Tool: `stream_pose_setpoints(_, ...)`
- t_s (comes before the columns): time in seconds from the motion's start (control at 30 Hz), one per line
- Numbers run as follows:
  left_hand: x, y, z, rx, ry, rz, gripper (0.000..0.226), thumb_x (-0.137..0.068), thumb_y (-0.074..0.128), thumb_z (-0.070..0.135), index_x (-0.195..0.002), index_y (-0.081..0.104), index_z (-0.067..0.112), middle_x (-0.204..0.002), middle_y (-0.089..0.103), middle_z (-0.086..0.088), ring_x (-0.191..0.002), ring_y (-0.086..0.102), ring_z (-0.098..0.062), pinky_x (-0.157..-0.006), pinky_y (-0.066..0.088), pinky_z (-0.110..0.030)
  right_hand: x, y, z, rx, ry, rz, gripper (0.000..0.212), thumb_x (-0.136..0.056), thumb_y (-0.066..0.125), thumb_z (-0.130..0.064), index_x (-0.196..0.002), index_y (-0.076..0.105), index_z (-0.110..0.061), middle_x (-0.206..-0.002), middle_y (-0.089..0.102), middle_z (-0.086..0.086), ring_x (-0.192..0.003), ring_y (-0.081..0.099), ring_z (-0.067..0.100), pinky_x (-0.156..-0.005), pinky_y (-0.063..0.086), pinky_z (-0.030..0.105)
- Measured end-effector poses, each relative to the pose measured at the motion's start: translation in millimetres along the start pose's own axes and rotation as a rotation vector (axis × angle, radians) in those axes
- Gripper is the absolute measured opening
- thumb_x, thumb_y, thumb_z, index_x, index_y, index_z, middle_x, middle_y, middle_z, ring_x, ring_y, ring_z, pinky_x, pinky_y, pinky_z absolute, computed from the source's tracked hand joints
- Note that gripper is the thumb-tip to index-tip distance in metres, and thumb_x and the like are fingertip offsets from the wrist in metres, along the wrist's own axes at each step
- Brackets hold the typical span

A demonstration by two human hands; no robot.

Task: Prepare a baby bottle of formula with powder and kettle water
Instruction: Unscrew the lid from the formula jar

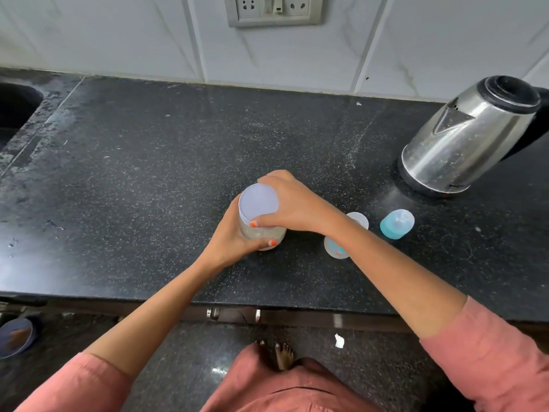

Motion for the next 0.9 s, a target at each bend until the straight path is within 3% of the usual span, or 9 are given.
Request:
stream_pose_setpoints(0.07,1.0,1.4,0.9,0.008,0.003,0.013,0.078,-0.053,0.081,0.025,-0.11,0.033,0.046,-0.112,0.047,0.022,-0.099,0.047,0.023,-0.075,0.038,0.001,-2.4,5.4,-8.6,0.109,0.015,-0.01,0.082,-0.074,0.07,-0.043,-0.14,0.029,-0.015,-0.144,0.027,0.004,-0.13,0.033,0.026,-0.099,0.036,0.041)
stream_pose_setpoints(0.2,1.7,1.0,-7.5,-0.039,-0.058,0.065,0.078,-0.046,0.075,0.049,-0.112,0.034,0.052,-0.112,0.052,0.024,-0.101,0.047,0.021,-0.077,0.039,0.0,-6.3,13.4,-18.9,0.349,0.043,0.033,0.082,-0.075,0.067,-0.047,-0.14,0.026,-0.02,-0.138,0.035,0.011,-0.124,0.039,0.031,-0.092,0.039,0.042)
stream_pose_setpoints(0.3,-0.3,-0.4,-12.2,-0.075,-0.084,0.074,0.078,-0.044,0.075,0.049,-0.112,0.037,0.052,-0.11,0.056,0.024,-0.103,0.05,0.015,-0.078,0.041,-0.006,-8.8,12.1,-21.6,0.444,0.01,0.056,0.068,-0.078,0.065,-0.04,-0.136,0.033,-0.026,-0.131,0.04,0.012,-0.117,0.046,0.032,-0.086,0.039,0.038)
stream_pose_setpoints(0.37,-0.7,-1.4,-13.1,-0.083,-0.09,0.071,0.08,-0.044,0.077,0.047,-0.116,0.041,0.043,-0.109,0.058,0.02,-0.103,0.054,0.008,-0.079,0.042,-0.012,-9.8,8.9,-21.2,0.446,-0.028,0.05,0.065,-0.076,0.066,-0.036,-0.133,0.037,-0.027,-0.127,0.043,0.012,-0.112,0.05,0.033,-0.077,0.037,0.035)
stream_pose_setpoints(0.43,-1.0,-2.7,-12.8,-0.091,-0.094,0.064,0.075,-0.045,0.079,0.044,-0.111,0.044,0.043,-0.106,0.059,0.019,-0.099,0.055,0.008,-0.076,0.043,-0.011,-10.1,7.2,-21.1,0.436,-0.052,0.031,0.063,-0.075,0.068,-0.031,-0.131,0.04,-0.028,-0.123,0.045,0.013,-0.107,0.054,0.034,-0.072,0.035,0.034)
stream_pose_setpoints(0.5,-1.1,-3.3,-10.7,-0.101,-0.093,0.059,0.069,-0.044,0.078,0.044,-0.103,0.043,0.05,-0.102,0.059,0.022,-0.094,0.054,0.012,-0.071,0.041,-0.005,-10.4,6.7,-21.2,0.426,-0.069,0.017,0.061,-0.074,0.069,-0.028,-0.129,0.043,-0.027,-0.12,0.047,0.013,-0.103,0.056,0.035,-0.07,0.036,0.033)
stream_pose_setpoints(0.73,-0.1,-1.8,-12.4,-0.092,-0.083,0.085,0.066,-0.045,0.078,0.043,-0.101,0.044,0.05,-0.099,0.062,0.018,-0.093,0.056,0.008,-0.073,0.044,-0.011,-11.6,4.8,-18.2,0.455,-0.15,-0.001,0.058,-0.07,0.072,-0.024,-0.123,0.047,-0.026,-0.111,0.052,0.01,-0.098,0.056,0.032,-0.067,0.037,0.032)
stream_pose_setpoints(0.9,-1.3,-3.5,-10.4,-0.101,-0.072,0.07,0.069,-0.043,0.077,0.049,-0.102,0.042,0.05,-0.101,0.06,0.018,-0.096,0.053,0.014,-0.074,0.041,-0.004,-16.0,-3.3,-11.0,0.502,-0.245,-0.138,0.064,-0.067,0.074,-0.025,-0.123,0.046,-0.031,-0.114,0.047,0.004,-0.101,0.053,0.027,-0.073,0.042,0.036)
Point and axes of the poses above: each hand's wrist, its own x-axis away from the middle knuckle, its own y-axis out of the palm, z = x × y, the point moved 1 cm from there along -x, towards the middle knuckle
